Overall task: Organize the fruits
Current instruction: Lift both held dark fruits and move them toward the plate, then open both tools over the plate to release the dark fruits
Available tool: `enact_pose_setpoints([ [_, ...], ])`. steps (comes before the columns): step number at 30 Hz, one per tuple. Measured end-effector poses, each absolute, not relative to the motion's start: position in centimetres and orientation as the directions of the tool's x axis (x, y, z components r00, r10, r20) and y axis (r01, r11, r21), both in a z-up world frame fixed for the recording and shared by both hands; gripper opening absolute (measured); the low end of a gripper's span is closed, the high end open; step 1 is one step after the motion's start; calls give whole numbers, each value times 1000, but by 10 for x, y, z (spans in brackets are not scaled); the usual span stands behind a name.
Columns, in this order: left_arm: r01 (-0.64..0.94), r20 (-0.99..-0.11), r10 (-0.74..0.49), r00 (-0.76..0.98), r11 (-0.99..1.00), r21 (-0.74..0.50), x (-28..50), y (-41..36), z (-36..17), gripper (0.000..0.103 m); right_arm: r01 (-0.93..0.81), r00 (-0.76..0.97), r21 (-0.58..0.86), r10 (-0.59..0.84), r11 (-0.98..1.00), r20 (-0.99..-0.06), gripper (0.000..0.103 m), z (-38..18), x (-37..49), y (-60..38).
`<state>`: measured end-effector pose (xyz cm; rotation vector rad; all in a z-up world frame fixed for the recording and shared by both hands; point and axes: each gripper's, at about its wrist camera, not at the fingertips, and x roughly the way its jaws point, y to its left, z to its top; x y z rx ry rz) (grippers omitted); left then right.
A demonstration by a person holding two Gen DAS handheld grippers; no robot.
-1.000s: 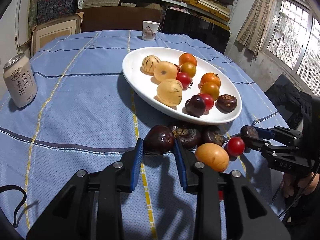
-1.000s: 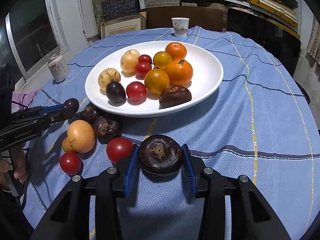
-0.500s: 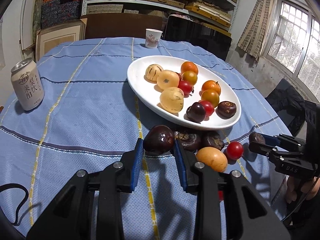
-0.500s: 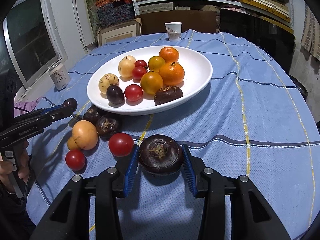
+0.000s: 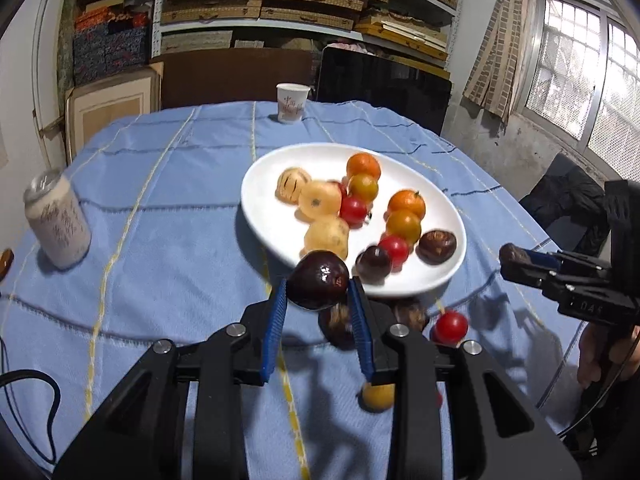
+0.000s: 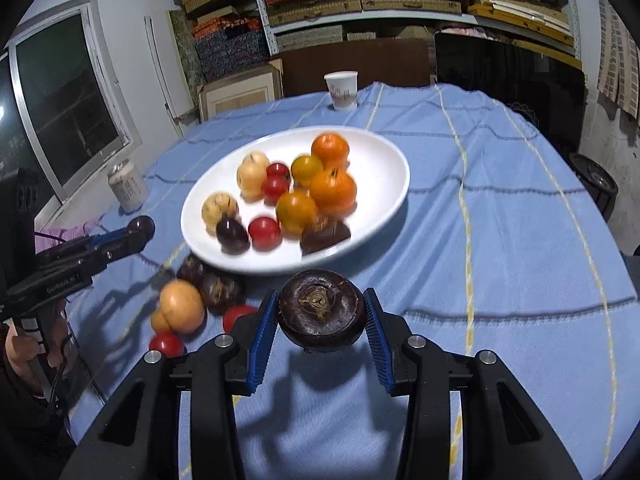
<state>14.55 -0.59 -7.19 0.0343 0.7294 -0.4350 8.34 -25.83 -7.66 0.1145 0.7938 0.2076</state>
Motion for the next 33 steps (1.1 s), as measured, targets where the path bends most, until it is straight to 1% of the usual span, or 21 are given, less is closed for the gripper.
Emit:
enact_pose_setpoints([
  [3,409,-639,-381,668,905,-112,162,-17,-56,31,-126,703,188,221,974,-676,43,-59,104,-263],
  [6,404,-647,-355,675,911,-79,190,-31,-48,31,-121,706,194,222,974,-673,43,-44,132,-265],
  [12,344,-703,-350,619,926,-158,241,-32,-64,31,-83,704,200,199,976,-682,43,-44,205,-273],
  [13,337,-708,-349,614,927,-164,245,-32,-67,33,-77,703,194,192,978,-685,43,-47,215,-273],
  [14,330,-715,-345,608,929,-168,249,-33,-70,41,-74,699,193,189,978,-689,43,-49,222,-273],
  [15,322,-718,-345,605,930,-175,251,-32,-72,46,-74,694,199,194,977,-694,44,-54,231,-272],
  [16,319,-717,-347,604,930,-182,252,-31,-73,55,-76,688,210,204,975,-697,44,-58,239,-272],
  [17,315,-714,-349,607,931,-187,251,-30,-73,62,-73,688,215,205,974,-696,52,-61,243,-272],
  [18,311,-707,-348,615,932,-189,250,-28,-72,65,-66,694,218,202,974,-691,58,-61,244,-272],
  [19,306,-699,-347,625,933,-190,247,-26,-69,71,-63,704,225,203,972,-680,63,-61,241,-272],
  [20,302,-692,-347,633,934,-192,244,-24,-68,73,-63,715,233,207,970,-668,64,-60,238,-271],
  [25,326,-666,-369,649,925,-194,211,-14,-63,74,-71,728,268,233,961,-644,64,-56,198,-272],
  [29,404,-691,-373,620,906,-127,162,-20,-76,75,-101,736,267,253,958,-628,65,-61,145,-270],
  [31,449,-707,-378,598,888,-95,134,-24,-84,75,-98,737,271,253,958,-627,70,-68,123,-270],
  [33,476,-712,-384,588,876,-79,111,-28,-89,75,-88,728,284,256,955,-636,70,-76,107,-271],
])
